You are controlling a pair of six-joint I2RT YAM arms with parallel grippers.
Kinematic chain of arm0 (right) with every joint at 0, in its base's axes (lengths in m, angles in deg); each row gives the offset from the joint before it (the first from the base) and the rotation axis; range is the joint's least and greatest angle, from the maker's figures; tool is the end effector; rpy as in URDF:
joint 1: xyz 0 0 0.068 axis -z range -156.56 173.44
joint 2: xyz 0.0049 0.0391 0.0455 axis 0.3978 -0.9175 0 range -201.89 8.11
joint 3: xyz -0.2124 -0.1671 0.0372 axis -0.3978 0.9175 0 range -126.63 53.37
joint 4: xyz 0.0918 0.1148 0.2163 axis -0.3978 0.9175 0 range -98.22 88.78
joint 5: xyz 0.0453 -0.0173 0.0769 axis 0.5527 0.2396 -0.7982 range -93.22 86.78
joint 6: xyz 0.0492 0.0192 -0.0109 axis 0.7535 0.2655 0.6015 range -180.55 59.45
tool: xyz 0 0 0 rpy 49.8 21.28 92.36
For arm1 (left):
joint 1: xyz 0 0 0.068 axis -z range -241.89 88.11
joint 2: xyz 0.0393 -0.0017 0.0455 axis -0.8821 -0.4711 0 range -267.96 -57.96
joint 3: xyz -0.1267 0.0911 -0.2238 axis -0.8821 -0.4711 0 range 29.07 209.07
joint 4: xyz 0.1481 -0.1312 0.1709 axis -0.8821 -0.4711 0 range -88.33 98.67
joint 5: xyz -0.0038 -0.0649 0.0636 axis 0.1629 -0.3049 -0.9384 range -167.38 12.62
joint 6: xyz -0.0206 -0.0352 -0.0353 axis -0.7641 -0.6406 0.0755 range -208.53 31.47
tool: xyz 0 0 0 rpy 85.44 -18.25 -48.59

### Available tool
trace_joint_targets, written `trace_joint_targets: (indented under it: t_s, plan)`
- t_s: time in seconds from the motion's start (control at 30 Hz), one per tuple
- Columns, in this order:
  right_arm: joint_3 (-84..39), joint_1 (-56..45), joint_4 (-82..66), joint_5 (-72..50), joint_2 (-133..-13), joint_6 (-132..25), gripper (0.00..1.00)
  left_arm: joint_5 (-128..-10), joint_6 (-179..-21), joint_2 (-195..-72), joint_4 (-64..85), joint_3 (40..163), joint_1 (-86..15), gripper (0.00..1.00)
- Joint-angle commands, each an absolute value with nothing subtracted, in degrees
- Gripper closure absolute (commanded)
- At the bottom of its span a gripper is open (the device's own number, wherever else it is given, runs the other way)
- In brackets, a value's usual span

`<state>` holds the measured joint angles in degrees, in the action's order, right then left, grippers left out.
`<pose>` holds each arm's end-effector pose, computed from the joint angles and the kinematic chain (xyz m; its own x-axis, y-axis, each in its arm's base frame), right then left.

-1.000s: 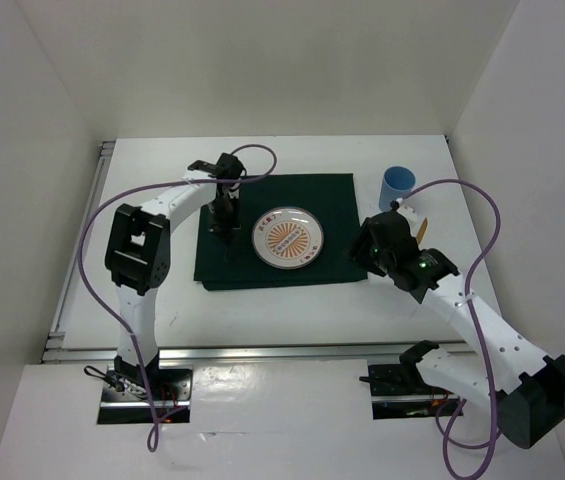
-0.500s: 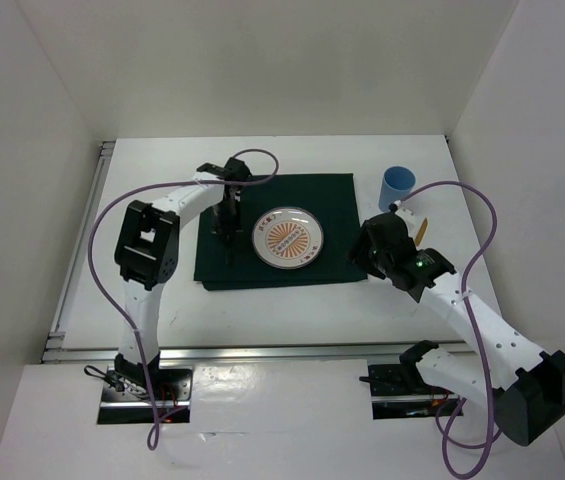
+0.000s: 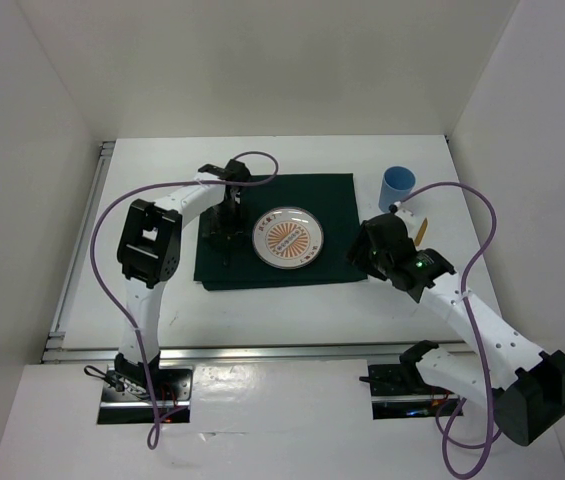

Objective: Set the dinner table for one person

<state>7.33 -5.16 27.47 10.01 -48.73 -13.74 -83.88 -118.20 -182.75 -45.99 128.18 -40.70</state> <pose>0.1816 0.0898 0.2686 -0.6747 0.4406 -0.5922 0.2400 0.8897 0.3885 0.4078 -0.1538 0.1704 -0.9677 -0.1522 -0.2011 -0.1582 0.9873 0.0139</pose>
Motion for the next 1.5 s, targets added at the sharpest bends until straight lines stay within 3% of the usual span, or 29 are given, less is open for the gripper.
trace_joint_targets:
  t_s: [0.0,0.1,0.23,0.37,0.47,0.67,1.03,1.4,1.47]
  plan:
    - [7.6,-4.9,29.7,12.2,-48.7,-12.3,0.33,-82.6,-118.1,-182.0,-46.4,129.4,-40.6,0.11]
    - [5.6,-1.2,32.5,13.2,-53.0,-14.0,0.3,-82.6,-118.1,-179.7,-46.4,129.4,-40.6,0.1]
    - [2.0,11.3,33.9,11.1,-60.0,-24.3,0.25,-81.9,-118.1,-176.9,-47.0,130.1,-41.1,0.1]
    - [2.5,19.6,33.9,9.5,-59.2,-29.1,0.21,-79.1,-118.1,-173.0,-47.5,130.1,-42.4,0.11]
    - [4.6,25.3,29.3,6.5,-60.1,-32.7,0.23,-77.1,-117.5,-169.9,-46.9,128.6,-44.7,0.11]
    - [1.2,31.0,25.0,5.0,-73.9,-36.2,0.24,-70.4,-114.1,-164.2,-45.2,127.2,-49.0,0.12]
    - [-4.9,35.3,17.0,-1.5,-85.3,-40.5,0.37,-68.3,-113.0,-158.5,-39.9,117.9,-53.2,0.13]
    - [-2.3,35.3,15.2,-0.4,-90.5,-38.7,0.38,-68.9,-113.0,-158.5,-39.9,118.5,-54.2,0.13]
    - [-2.3,35.3,14.6,0.2,-91.0,-38.1,0.56,-68.9,-113.0,-158.5,-39.9,119.1,-54.2,0.13]
